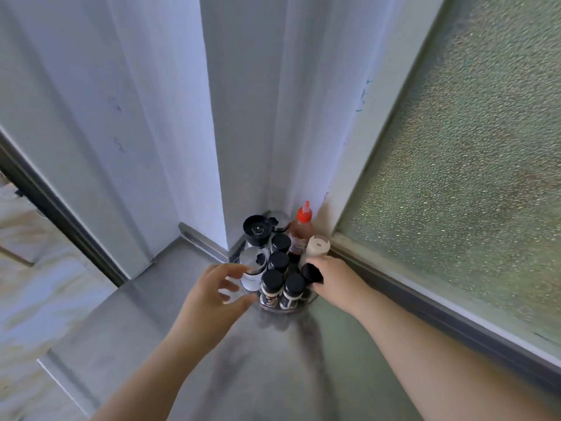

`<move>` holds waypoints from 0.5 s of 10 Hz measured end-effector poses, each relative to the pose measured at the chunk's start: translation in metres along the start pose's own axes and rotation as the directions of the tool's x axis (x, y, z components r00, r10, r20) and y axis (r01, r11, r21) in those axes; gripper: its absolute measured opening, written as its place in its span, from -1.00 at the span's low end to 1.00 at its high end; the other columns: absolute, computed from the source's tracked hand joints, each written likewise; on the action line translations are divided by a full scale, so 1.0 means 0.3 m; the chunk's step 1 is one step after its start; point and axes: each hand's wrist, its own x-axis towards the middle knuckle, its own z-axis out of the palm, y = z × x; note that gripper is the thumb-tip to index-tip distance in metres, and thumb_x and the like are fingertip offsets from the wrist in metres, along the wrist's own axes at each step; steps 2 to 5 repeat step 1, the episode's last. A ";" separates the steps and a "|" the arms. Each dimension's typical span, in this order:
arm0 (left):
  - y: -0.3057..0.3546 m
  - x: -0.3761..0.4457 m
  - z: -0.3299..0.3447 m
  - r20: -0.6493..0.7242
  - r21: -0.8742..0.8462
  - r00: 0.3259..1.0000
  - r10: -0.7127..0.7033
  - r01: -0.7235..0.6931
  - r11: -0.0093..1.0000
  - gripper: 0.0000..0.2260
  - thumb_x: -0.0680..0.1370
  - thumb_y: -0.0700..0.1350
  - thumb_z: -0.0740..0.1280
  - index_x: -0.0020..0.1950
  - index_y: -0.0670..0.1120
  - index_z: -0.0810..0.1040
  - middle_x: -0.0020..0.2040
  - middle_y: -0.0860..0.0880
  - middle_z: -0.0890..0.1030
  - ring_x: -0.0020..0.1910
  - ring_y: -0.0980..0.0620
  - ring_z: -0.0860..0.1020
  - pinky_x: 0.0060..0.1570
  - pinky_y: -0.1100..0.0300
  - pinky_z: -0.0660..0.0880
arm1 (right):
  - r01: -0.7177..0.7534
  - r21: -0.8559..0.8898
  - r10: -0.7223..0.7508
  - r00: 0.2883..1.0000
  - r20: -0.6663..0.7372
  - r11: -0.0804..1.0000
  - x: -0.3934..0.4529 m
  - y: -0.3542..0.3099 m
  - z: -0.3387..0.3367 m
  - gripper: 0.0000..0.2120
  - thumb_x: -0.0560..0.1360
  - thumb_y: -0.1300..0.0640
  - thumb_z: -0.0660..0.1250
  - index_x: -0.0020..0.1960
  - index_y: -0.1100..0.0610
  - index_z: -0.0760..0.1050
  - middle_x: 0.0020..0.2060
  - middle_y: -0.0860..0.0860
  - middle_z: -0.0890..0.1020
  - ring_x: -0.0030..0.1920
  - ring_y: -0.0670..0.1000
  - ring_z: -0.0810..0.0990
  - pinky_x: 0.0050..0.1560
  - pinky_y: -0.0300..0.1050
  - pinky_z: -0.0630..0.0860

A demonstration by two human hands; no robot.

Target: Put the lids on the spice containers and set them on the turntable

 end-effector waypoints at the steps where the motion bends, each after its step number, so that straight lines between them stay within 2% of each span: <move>1: 0.011 0.005 0.002 0.019 0.024 0.999 -0.027 0.027 0.999 -0.66 0.39 -0.18 0.44 -0.06 0.25 0.49 -0.07 0.12 0.59 -0.12 0.23 0.52 -0.05 0.24 0.49 | -0.044 0.032 0.043 0.999 0.020 0.999 -0.023 0.003 0.000 -0.39 0.41 0.16 0.40 0.41 0.06 0.30 0.27 0.12 0.49 0.25 0.15 0.49 0.20 -0.09 0.40; 5: 0.011 0.005 0.002 0.019 0.024 0.999 -0.027 0.027 0.999 -0.66 0.39 -0.18 0.44 -0.06 0.25 0.49 -0.07 0.12 0.59 -0.12 0.23 0.52 -0.05 0.24 0.49 | -0.044 0.032 0.043 0.999 0.020 0.999 -0.023 0.003 0.000 -0.39 0.41 0.16 0.40 0.41 0.06 0.30 0.27 0.12 0.49 0.25 0.15 0.49 0.20 -0.09 0.40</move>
